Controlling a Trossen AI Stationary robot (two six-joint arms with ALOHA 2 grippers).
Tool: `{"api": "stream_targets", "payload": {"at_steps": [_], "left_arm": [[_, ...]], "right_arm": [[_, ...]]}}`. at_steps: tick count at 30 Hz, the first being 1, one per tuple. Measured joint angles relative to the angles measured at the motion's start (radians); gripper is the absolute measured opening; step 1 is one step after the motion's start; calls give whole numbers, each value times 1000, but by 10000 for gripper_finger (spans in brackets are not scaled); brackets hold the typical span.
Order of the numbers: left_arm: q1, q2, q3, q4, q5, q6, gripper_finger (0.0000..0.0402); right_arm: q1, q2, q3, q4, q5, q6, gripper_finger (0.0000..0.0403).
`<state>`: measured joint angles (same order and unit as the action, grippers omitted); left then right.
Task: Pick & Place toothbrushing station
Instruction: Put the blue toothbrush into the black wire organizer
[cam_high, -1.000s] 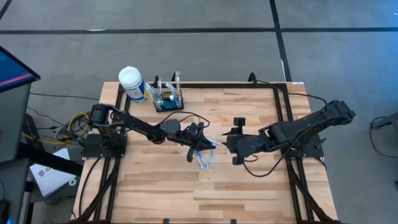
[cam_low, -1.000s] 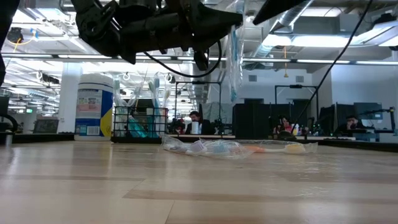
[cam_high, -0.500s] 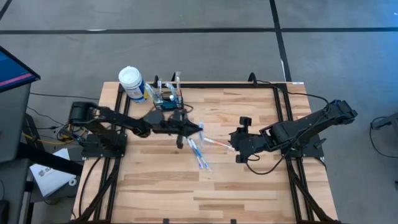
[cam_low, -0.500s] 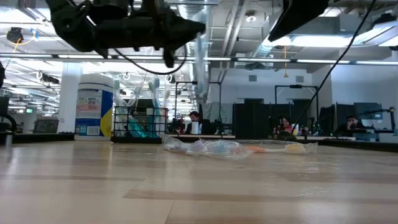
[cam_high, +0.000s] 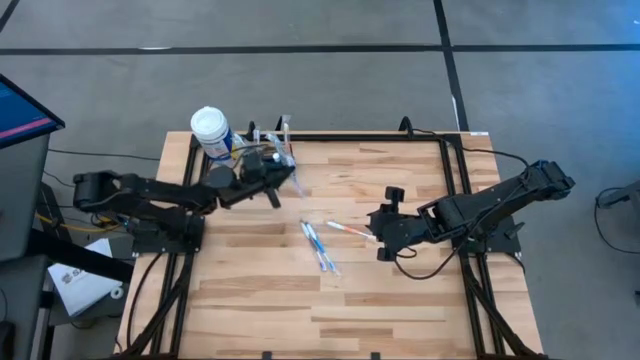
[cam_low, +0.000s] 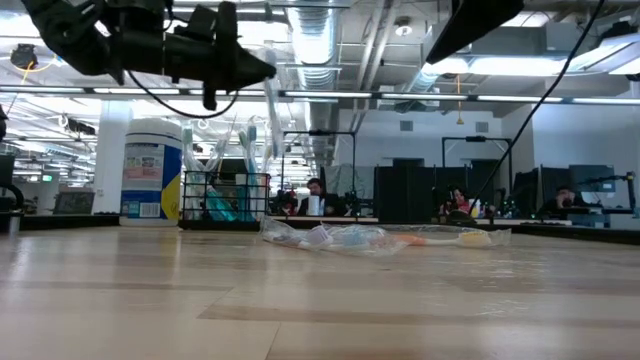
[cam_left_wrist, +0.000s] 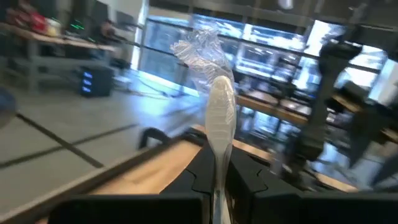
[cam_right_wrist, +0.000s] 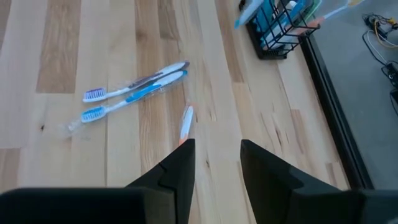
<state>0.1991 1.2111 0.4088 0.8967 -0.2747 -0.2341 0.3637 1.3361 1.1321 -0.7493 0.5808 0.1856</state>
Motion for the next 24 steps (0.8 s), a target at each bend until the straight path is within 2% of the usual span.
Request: {"api": "stream_targets", "payload": {"at_steps": [7,15,24], "left_arm": [[25,-62,-11,1,-102,75,6],[25,-50,-12,-3,-302,169,6],[25,-51,-12,0,-405,228,6]], "right_arm": [[-2,7,1,1,0,10,118],[-6,6,1,2,3,25,118],[-7,6,1,2,3,18,118]]}}
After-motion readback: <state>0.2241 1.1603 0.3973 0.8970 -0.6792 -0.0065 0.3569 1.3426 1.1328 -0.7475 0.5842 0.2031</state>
